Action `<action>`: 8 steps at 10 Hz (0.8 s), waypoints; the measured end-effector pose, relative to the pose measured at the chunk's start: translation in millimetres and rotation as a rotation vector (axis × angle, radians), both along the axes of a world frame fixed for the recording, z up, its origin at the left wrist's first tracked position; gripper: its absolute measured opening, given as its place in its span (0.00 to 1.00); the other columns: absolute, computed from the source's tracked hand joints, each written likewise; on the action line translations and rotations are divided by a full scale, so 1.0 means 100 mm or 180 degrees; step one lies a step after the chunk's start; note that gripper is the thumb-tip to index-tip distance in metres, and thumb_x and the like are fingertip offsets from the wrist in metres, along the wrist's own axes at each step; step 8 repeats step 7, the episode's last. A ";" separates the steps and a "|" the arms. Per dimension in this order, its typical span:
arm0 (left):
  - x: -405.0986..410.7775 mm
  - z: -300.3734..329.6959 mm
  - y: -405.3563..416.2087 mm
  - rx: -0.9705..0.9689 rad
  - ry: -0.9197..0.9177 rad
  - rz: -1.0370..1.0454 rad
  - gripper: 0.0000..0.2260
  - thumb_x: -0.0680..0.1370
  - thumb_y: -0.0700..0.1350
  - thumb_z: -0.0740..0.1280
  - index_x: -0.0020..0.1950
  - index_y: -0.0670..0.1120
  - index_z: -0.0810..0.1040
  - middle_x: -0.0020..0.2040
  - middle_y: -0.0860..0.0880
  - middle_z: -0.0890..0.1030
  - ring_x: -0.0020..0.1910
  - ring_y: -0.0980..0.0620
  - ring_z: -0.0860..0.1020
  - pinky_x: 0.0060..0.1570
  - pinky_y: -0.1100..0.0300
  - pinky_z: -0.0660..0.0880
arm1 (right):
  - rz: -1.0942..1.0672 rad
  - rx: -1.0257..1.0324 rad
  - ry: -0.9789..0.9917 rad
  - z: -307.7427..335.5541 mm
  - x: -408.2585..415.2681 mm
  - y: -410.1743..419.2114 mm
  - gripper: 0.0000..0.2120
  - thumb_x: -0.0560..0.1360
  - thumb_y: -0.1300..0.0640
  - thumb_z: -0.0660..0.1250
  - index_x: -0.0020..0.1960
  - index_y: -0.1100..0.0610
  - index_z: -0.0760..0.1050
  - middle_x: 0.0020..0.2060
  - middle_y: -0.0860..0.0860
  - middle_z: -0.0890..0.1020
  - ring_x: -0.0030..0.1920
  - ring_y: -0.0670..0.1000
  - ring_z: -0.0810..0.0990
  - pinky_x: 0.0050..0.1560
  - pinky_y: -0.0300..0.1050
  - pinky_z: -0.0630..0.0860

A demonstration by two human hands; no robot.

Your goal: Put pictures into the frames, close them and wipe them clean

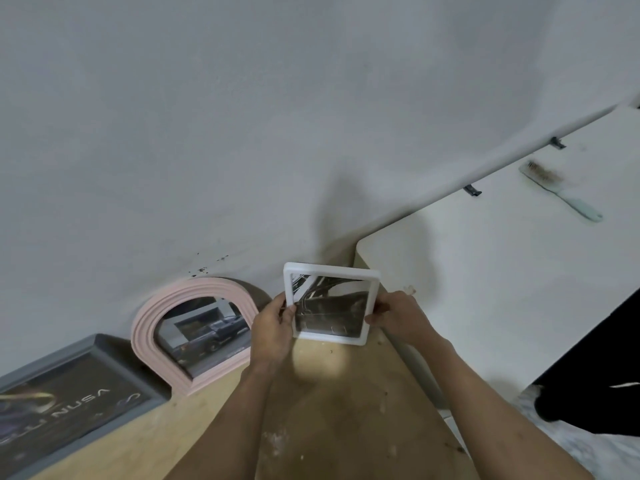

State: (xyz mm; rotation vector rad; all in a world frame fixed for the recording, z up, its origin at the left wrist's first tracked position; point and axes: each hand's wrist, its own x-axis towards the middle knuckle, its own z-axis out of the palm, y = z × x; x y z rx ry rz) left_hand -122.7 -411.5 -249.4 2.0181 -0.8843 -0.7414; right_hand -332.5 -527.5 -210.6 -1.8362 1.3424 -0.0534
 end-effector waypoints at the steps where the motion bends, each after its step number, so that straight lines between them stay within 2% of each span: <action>1: -0.05 0.05 0.02 -0.0009 0.0048 0.0061 0.13 0.82 0.40 0.64 0.65 0.48 0.79 0.53 0.52 0.83 0.50 0.53 0.81 0.57 0.50 0.78 | -0.0087 -0.0054 -0.0039 0.00 0.01 0.08 0.14 0.71 0.57 0.72 0.56 0.53 0.79 0.49 0.50 0.84 0.49 0.51 0.83 0.58 0.51 0.78; 2: -0.14 0.18 0.08 -0.0109 -0.0067 0.0266 0.18 0.81 0.40 0.65 0.72 0.45 0.73 0.58 0.53 0.78 0.53 0.56 0.77 0.58 0.57 0.76 | -0.0365 -0.0208 -0.0241 0.02 0.01 0.21 0.18 0.69 0.58 0.71 0.59 0.49 0.75 0.50 0.46 0.83 0.50 0.50 0.82 0.57 0.53 0.79; 3: -0.23 0.34 0.16 -0.0303 -0.0302 0.0455 0.19 0.81 0.43 0.65 0.72 0.45 0.72 0.62 0.50 0.76 0.60 0.52 0.77 0.64 0.51 0.74 | -0.0680 -0.0569 -0.0392 0.19 0.06 0.39 0.22 0.69 0.61 0.70 0.61 0.49 0.74 0.52 0.46 0.82 0.52 0.50 0.80 0.55 0.52 0.78; 4: -0.33 0.58 0.24 -0.0549 -0.0367 0.0448 0.17 0.81 0.43 0.65 0.71 0.45 0.73 0.63 0.49 0.75 0.58 0.51 0.78 0.60 0.49 0.77 | -0.0997 -0.0792 -0.0532 0.36 0.16 0.61 0.25 0.68 0.61 0.71 0.64 0.52 0.73 0.55 0.49 0.80 0.55 0.52 0.78 0.55 0.53 0.77; 5: -0.48 0.92 0.38 -0.0922 -0.0520 0.0165 0.16 0.81 0.40 0.65 0.69 0.43 0.74 0.61 0.47 0.77 0.55 0.51 0.78 0.54 0.57 0.77 | -0.1208 -0.1001 -0.0522 0.54 0.30 0.92 0.29 0.70 0.58 0.70 0.69 0.52 0.67 0.59 0.51 0.76 0.58 0.53 0.77 0.57 0.52 0.76; 6: -0.63 1.31 0.62 -0.1401 -0.0621 0.0071 0.15 0.81 0.40 0.65 0.68 0.42 0.75 0.60 0.46 0.78 0.55 0.52 0.78 0.53 0.64 0.75 | -0.1607 -0.1380 -0.0751 0.87 0.42 1.31 0.29 0.71 0.61 0.66 0.71 0.53 0.66 0.61 0.53 0.74 0.60 0.55 0.74 0.56 0.48 0.73; 7: -0.73 1.67 1.03 -0.1654 -0.0426 -0.0083 0.16 0.80 0.41 0.64 0.68 0.46 0.75 0.59 0.51 0.77 0.52 0.57 0.75 0.53 0.66 0.71 | -0.1598 -0.1442 -0.1569 1.25 0.50 1.76 0.26 0.72 0.62 0.67 0.69 0.53 0.69 0.60 0.51 0.74 0.52 0.51 0.77 0.58 0.46 0.74; 8: -0.73 1.67 1.03 -0.1654 -0.0426 -0.0083 0.16 0.80 0.41 0.64 0.68 0.46 0.75 0.59 0.51 0.77 0.52 0.57 0.75 0.53 0.66 0.71 | -0.1598 -0.1442 -0.1569 1.25 0.50 1.76 0.26 0.72 0.62 0.67 0.69 0.53 0.69 0.60 0.51 0.74 0.52 0.51 0.77 0.58 0.46 0.74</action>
